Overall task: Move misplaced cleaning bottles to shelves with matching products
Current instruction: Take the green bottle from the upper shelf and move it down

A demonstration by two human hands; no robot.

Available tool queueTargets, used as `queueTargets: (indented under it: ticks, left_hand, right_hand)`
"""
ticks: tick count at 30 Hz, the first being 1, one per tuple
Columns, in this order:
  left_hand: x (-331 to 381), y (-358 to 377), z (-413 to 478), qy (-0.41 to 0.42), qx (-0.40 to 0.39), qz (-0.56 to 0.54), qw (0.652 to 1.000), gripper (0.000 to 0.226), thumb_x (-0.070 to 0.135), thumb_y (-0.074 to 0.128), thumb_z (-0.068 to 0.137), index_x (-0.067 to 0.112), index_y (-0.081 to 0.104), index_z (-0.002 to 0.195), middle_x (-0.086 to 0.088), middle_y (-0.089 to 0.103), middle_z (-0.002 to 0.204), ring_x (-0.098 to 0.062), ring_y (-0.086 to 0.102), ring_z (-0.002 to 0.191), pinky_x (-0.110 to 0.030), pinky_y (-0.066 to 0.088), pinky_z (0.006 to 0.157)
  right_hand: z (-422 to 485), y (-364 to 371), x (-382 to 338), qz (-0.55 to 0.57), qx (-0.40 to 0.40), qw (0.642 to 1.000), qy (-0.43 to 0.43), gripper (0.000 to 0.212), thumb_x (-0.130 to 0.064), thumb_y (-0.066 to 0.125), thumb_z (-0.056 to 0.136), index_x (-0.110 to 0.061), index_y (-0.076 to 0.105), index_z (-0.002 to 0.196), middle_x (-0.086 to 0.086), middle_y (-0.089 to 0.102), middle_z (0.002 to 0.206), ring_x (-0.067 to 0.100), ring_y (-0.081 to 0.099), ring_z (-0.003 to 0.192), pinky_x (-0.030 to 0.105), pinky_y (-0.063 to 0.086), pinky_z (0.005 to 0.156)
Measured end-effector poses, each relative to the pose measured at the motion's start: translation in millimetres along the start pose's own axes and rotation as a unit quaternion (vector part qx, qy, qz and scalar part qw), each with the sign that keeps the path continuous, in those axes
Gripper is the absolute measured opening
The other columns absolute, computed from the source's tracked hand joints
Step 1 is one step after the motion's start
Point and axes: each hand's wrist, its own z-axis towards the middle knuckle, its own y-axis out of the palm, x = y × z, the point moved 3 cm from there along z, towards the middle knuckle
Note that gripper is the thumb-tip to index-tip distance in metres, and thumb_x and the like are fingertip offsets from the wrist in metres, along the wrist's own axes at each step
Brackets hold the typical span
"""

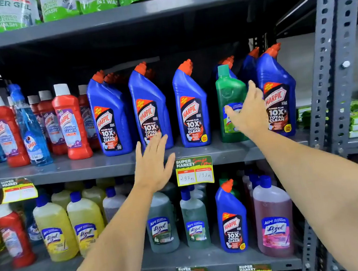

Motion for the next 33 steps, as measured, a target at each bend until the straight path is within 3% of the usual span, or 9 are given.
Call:
queueTargets:
  ticks: [5, 11, 17, 23, 26, 28, 30, 32, 33]
  left_hand:
    - [-3, 11, -9, -0.006, -0.035, 0.01, 0.999, 0.038, 0.031, 0.05, 0.099, 0.008, 0.058, 0.129, -0.008, 0.062, 0.131, -0.026, 0.054, 0.122, -0.047, 0.033, 0.106]
    - [-4, 14, -11, -0.003, 0.003, 0.009, 1.0, 0.033, 0.028, 0.056, 0.097, 0.009, 0.062, 0.123, -0.007, 0.067, 0.124, -0.026, 0.059, 0.114, -0.045, 0.038, 0.098]
    - [-5, 17, -13, 0.005, 0.025, 0.005, 1.0, 0.039, 0.034, 0.047, 0.095, 0.008, 0.062, 0.121, -0.007, 0.068, 0.12, -0.026, 0.06, 0.11, -0.044, 0.039, 0.096]
    - [-5, 19, -14, 0.018, 0.039, 0.011, 0.999, 0.036, 0.031, 0.048, 0.096, 0.007, 0.062, 0.12, -0.008, 0.068, 0.117, -0.028, 0.06, 0.107, -0.046, 0.041, 0.093]
    - [-6, 19, -18, 0.041, 0.039, 0.001, 0.998, 0.039, 0.028, 0.04, 0.099, 0.007, 0.06, 0.125, -0.009, 0.065, 0.124, -0.03, 0.058, 0.113, -0.048, 0.04, 0.097]
    - [-8, 22, -27, 0.055, 0.034, 0.0, 0.998, 0.047, 0.028, 0.03, 0.1, 0.006, 0.052, 0.135, -0.011, 0.058, 0.136, -0.032, 0.05, 0.125, -0.051, 0.032, 0.108]
    - [-11, 32, -45, 0.06, 0.042, -0.007, 0.997, 0.05, 0.028, 0.03, 0.1, 0.005, 0.043, 0.142, -0.013, 0.044, 0.15, -0.031, 0.035, 0.14, -0.053, 0.019, 0.117]
    - [-12, 49, -75, 0.069, 0.048, -0.025, 0.996, 0.051, 0.028, 0.033, 0.1, 0.007, 0.036, 0.146, -0.014, 0.032, 0.156, -0.029, 0.024, 0.146, -0.05, 0.013, 0.119]
    - [-13, 61, -93, 0.074, 0.04, -0.038, 0.996, 0.051, 0.029, 0.035, 0.1, 0.009, 0.032, 0.147, -0.014, 0.028, 0.158, -0.027, 0.021, 0.147, -0.049, 0.012, 0.119]
  right_hand:
    - [2, 24, 17, 0.095, -0.083, 0.982, 0.14, 0.127, -0.063, 0.081, 0.061, -0.013, 0.011, 0.154, 0.015, 0.046, 0.147, 0.037, 0.049, 0.129, 0.047, 0.041, 0.101]
    - [-2, 40, 30, 0.053, -0.11, 0.977, 0.172, 0.104, -0.062, 0.085, 0.052, -0.011, 0.033, 0.126, 0.012, 0.058, 0.125, 0.035, 0.059, 0.111, 0.045, 0.048, 0.085]
    - [-9, 37, 28, 0.042, -0.067, 0.984, 0.162, 0.094, -0.057, 0.086, 0.056, -0.011, 0.035, 0.121, 0.013, 0.06, 0.121, 0.037, 0.06, 0.108, 0.044, 0.048, 0.083]
    - [-28, 23, 22, 0.063, 0.023, 0.984, 0.164, 0.104, -0.056, 0.084, 0.055, -0.009, 0.031, 0.131, 0.013, 0.06, 0.124, 0.04, 0.059, 0.11, 0.047, 0.045, 0.086]
    - [-42, 9, 22, 0.101, 0.044, 0.978, 0.178, 0.11, -0.061, 0.081, 0.052, -0.009, 0.032, 0.136, 0.011, 0.063, 0.121, 0.038, 0.059, 0.111, 0.044, 0.044, 0.09]
    - [-53, -2, 19, 0.141, 0.058, 0.972, 0.179, 0.115, -0.062, 0.082, 0.052, -0.008, 0.031, 0.14, 0.011, 0.06, 0.129, 0.034, 0.056, 0.117, 0.042, 0.041, 0.096]
    - [-72, -14, 17, 0.182, 0.086, 0.967, 0.157, 0.122, -0.06, 0.083, 0.054, -0.003, 0.026, 0.146, 0.013, 0.053, 0.138, 0.021, 0.046, 0.126, 0.027, 0.032, 0.104]
    - [-100, -21, 16, 0.215, 0.115, 0.962, 0.121, 0.128, -0.056, 0.083, 0.057, 0.006, 0.02, 0.149, 0.007, 0.048, 0.135, -0.014, 0.032, 0.12, -0.007, 0.016, 0.092]
    - [-117, -20, 18, 0.227, 0.116, 0.96, 0.117, 0.131, -0.055, 0.083, 0.056, 0.009, 0.017, 0.149, 0.002, 0.043, 0.129, -0.03, 0.023, 0.112, -0.013, 0.01, 0.084]
